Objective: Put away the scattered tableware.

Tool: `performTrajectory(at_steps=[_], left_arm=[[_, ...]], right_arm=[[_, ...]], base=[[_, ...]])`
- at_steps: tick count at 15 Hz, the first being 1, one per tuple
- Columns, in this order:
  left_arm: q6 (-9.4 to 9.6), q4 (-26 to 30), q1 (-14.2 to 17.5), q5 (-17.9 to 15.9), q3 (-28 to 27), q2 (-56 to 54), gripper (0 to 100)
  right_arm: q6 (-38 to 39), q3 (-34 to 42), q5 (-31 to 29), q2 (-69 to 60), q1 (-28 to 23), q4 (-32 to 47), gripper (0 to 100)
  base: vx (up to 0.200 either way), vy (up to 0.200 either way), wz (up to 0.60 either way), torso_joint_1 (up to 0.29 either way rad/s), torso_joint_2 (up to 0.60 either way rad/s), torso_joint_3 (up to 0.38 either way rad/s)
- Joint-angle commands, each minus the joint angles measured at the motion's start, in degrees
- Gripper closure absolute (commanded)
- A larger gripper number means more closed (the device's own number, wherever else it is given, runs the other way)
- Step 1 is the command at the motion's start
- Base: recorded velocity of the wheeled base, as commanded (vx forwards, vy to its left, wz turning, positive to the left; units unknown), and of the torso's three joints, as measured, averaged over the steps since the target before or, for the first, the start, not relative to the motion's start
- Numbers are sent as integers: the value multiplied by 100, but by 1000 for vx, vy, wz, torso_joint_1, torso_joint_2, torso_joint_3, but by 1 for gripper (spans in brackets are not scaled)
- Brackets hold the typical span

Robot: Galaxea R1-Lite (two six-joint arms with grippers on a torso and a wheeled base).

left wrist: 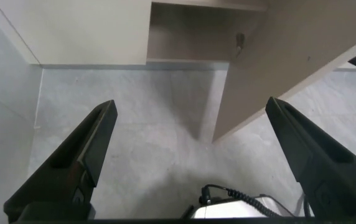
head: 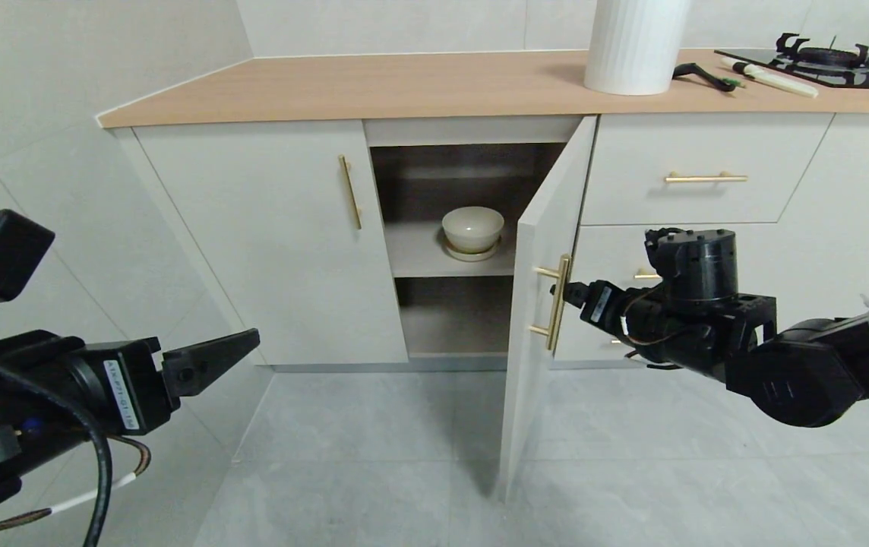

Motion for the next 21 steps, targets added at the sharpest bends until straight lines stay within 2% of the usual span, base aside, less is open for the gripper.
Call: performTrajectory(at_steps=[1,5,8,12,13,15,16,19,21], left_arm=[[-4,-4,-1,4,-3,18,0],[22,-4,-1,4,-12,36,0],[66,-4,-1,-5,-21,44,0],[66,-4,-1,-5,-12,115,0],[66,-4,-1,4,14,115,0],[242,-21,-1,21,76,115,0],[268,-21,-1,21,85,115,0],[268,-30,-1,21,85,97,0],[268,-30,-1,21,85,88,0]], right_arm=[[47,-14,-6,289,-2,-245,0],[249,-66,-121,675,113,-737,0],[311,-225,-411,833,201,-755,0],[416,-295,-463,895,253,-755,0],[416,-304,-498,913,253,-755,0],[434,-480,-701,983,236,-755,0],[460,-532,-824,1009,227,-755,0],[583,-743,-982,1141,157,-720,0],[583,-1033,-1351,1405,104,-702,0]], base=[[200,0,0,-7,-2,7],[200,0,0,8,4,-1],[200,0,0,2,2,2],[200,0,0,1,4,4],[0,0,0,0,0,0],[0,0,0,0,0,0],[0,0,0,0,0,0],[0,0,0,0,0,0],[0,0,0,0,0,0]])
